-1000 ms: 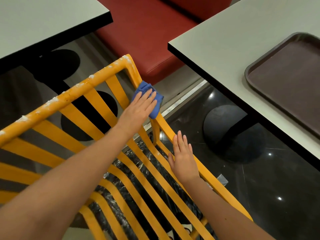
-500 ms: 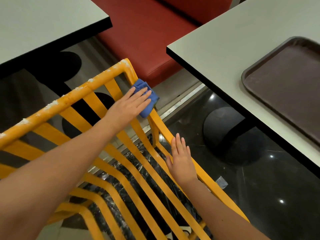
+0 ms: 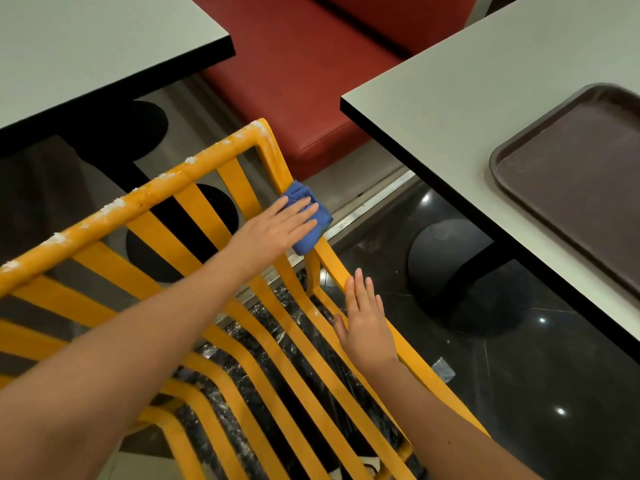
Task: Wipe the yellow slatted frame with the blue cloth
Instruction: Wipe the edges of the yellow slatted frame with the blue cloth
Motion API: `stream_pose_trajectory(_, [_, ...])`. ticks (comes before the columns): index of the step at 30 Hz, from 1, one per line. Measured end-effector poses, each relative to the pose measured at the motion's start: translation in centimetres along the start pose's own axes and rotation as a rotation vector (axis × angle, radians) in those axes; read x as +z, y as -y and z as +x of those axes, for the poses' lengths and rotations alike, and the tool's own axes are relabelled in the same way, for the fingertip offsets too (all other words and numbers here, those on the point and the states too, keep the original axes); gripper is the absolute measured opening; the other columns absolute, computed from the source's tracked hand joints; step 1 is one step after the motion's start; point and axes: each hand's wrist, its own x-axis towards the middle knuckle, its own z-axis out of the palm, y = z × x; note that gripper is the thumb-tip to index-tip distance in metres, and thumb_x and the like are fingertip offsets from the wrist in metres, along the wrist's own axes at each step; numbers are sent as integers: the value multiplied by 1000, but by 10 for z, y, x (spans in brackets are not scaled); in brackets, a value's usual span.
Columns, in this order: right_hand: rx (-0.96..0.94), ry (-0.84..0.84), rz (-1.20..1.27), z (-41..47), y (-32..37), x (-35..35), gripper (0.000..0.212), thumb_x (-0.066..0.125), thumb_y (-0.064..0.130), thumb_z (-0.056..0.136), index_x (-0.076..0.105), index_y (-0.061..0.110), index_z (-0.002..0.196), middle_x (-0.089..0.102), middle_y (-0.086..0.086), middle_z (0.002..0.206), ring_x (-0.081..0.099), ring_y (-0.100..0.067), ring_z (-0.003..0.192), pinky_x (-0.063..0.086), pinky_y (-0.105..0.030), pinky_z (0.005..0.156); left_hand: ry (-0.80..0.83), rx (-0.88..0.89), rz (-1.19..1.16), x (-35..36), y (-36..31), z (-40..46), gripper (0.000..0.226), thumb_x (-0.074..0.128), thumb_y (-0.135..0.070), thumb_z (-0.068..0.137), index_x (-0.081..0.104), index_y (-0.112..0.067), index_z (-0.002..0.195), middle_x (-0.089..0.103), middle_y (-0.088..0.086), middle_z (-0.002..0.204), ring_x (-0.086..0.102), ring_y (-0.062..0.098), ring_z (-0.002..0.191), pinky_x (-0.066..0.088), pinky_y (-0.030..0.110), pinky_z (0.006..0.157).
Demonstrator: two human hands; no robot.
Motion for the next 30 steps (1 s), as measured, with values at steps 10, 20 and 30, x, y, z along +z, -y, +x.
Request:
stream_pose_trajectory(10, [-34, -28, 17, 21, 12, -4, 65, 35, 30, 100, -3, 13, 150, -10, -3, 159, -9, -22, 146, 7, -39, 119, -62, -232, -98, 14, -15, 7, 74, 64, 19, 65, 46, -2, 133, 42, 17, 142, 37, 33, 133, 19, 46, 108])
stream_pose_trajectory(20, [-35, -16, 3, 19, 20, -5, 64, 35, 30, 100, -1, 11, 149, -11, -5, 158, -9, -22, 146, 7, -42, 120, 11, -75, -20, -2, 6, 0, 68, 62, 9, 77, 39, -9, 139, 33, 12, 148, 28, 27, 138, 13, 40, 112])
stream_pose_trajectory(30, [-23, 7, -28, 22, 22, -5, 64, 30, 35, 101, -6, 11, 149, -16, -5, 158, -12, -23, 145, 3, -40, 118, -63, -213, -84, 10, -4, 8, 71, 69, 17, 61, 53, -1, 127, 49, 18, 136, 44, 33, 128, 27, 47, 106])
